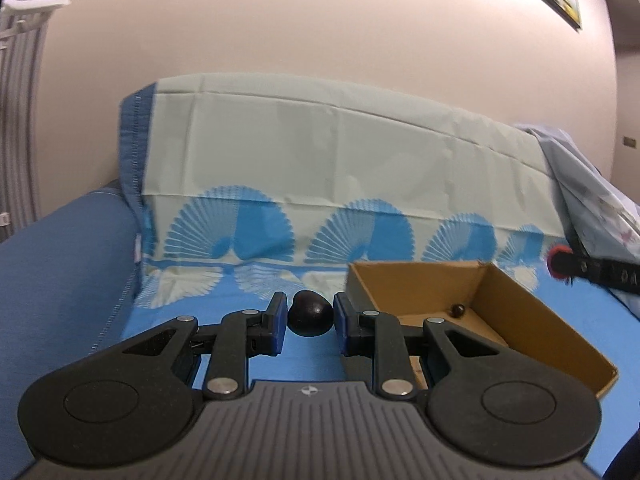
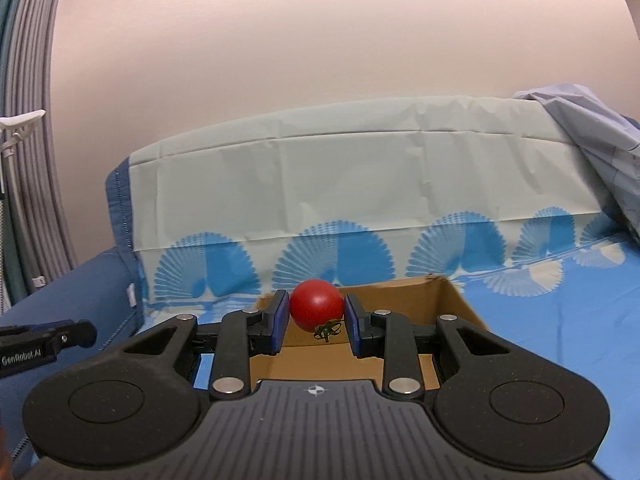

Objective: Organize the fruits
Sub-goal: 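Carry the tomato and the dark fruit over the cardboard box with both grippers, then hold the tomato and the dark fruit above the box with both grippers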

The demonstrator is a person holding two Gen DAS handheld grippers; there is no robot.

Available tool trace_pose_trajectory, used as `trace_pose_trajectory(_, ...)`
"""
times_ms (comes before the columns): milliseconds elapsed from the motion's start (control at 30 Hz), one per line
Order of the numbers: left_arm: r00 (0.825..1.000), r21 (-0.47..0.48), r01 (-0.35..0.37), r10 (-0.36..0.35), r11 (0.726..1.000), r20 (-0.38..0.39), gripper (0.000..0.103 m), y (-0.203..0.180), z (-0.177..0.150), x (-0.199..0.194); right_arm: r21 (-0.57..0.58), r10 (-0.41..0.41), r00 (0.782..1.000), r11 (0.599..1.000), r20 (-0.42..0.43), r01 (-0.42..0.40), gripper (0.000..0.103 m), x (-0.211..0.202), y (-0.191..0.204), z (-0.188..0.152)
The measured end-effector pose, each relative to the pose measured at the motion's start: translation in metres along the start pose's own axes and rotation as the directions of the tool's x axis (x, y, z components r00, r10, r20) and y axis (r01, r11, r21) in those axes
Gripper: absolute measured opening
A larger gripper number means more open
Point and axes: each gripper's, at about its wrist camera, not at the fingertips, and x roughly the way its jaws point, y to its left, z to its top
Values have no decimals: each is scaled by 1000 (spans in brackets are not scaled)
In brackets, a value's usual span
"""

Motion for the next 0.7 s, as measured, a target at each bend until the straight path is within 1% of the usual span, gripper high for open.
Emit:
trace_pose_trajectory(133, 999, 18, 34, -34, 999, -6, 28, -10, -8, 9, 4, -30, 1000, 1000, -3, 30, 31, 3, -16, 1)
trace_pose_trajectory(333, 997, 3, 69, -69, 998, -15, 28, -18, -12, 28, 6, -75, 997, 997, -16, 75, 31, 9, -36, 0)
trace_pose_trajectory(533, 995, -5, 100, -100, 995, -20, 28, -22, -13, 43, -6, -105, 994, 994, -34, 105, 31, 16, -48, -2)
trace_pose_trajectory(700, 992, 7, 122, -122, 992, -16, 28, -28, -14, 48, -13, -124, 991, 992, -49, 124, 31, 23, -55, -4)
